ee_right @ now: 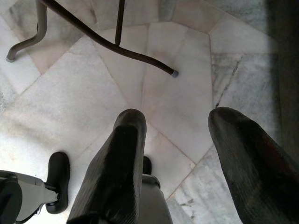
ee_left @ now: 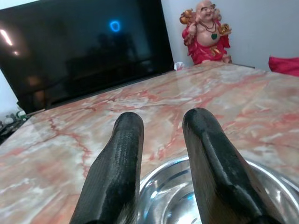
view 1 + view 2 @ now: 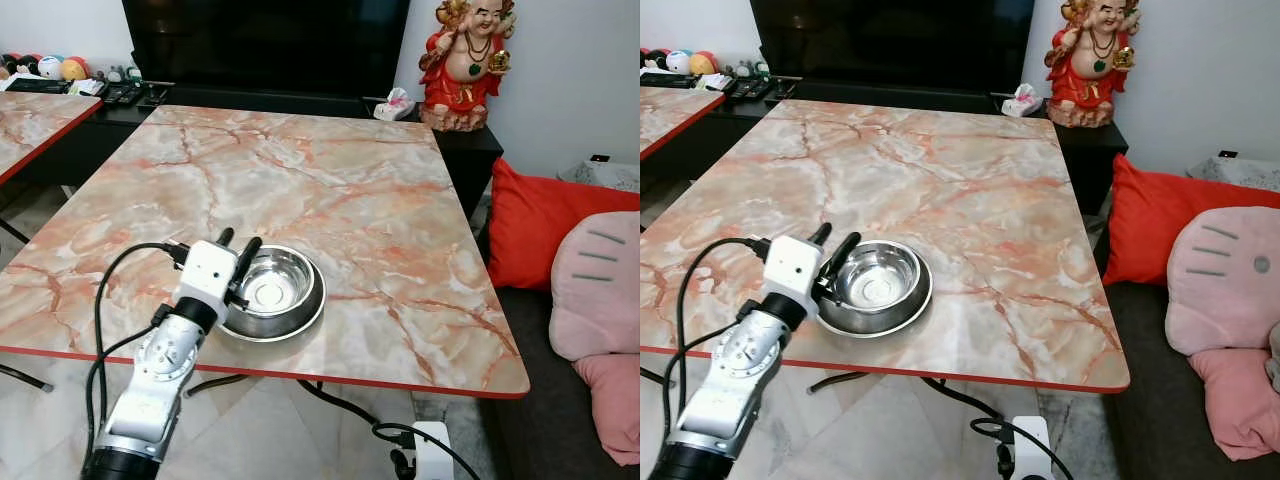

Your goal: Setting the table

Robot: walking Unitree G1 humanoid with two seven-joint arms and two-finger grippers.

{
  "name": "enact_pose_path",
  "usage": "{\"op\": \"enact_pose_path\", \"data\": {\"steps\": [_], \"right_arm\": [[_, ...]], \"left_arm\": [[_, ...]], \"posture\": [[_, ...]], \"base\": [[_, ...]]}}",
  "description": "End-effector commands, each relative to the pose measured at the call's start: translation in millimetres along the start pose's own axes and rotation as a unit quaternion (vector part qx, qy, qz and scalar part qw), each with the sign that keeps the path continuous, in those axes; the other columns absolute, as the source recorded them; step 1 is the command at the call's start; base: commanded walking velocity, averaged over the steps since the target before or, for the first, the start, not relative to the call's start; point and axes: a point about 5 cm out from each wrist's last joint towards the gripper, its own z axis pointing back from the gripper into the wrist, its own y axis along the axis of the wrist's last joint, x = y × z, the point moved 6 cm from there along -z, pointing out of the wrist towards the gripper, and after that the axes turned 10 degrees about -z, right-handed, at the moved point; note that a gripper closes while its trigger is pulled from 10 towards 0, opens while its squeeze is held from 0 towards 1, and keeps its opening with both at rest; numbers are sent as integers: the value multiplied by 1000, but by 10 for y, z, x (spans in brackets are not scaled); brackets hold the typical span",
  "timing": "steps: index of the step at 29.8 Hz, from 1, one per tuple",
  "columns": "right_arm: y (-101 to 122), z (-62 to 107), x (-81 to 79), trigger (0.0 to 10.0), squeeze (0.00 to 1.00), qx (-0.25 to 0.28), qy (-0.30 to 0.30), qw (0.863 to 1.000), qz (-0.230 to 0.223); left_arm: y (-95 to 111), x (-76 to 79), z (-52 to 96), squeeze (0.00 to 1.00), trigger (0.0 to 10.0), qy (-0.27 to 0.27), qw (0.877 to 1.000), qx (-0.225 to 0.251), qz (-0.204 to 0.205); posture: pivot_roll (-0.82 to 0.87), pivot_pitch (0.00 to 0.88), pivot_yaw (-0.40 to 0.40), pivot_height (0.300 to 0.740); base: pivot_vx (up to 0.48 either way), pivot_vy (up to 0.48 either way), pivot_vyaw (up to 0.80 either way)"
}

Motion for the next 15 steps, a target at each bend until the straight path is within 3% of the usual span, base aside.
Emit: {"op": "enact_pose_path", "data": {"steps": [1, 4, 15], "right_arm": [[-12, 5, 16, 10000, 0, 0, -2, 1000, 2], [-14, 5, 16, 10000, 0, 0, -2, 1000, 3], [-22, 6, 5, 10000, 0, -2, 0, 1000, 3]], "left_arm": [[1, -10, -17, 0, 10000, 7, 1000, 3, 2], [-13, -17, -20, 0, 10000, 13, 1000, 2, 8], [-34, -30, -33, 0, 10000, 19, 1000, 5, 3]], "posture": [[130, 0, -55, 728], [128, 0, -53, 728], [135, 0, -54, 728]], "base": [[0, 0, 0], [0, 80, 0], [0, 366, 0]]}}
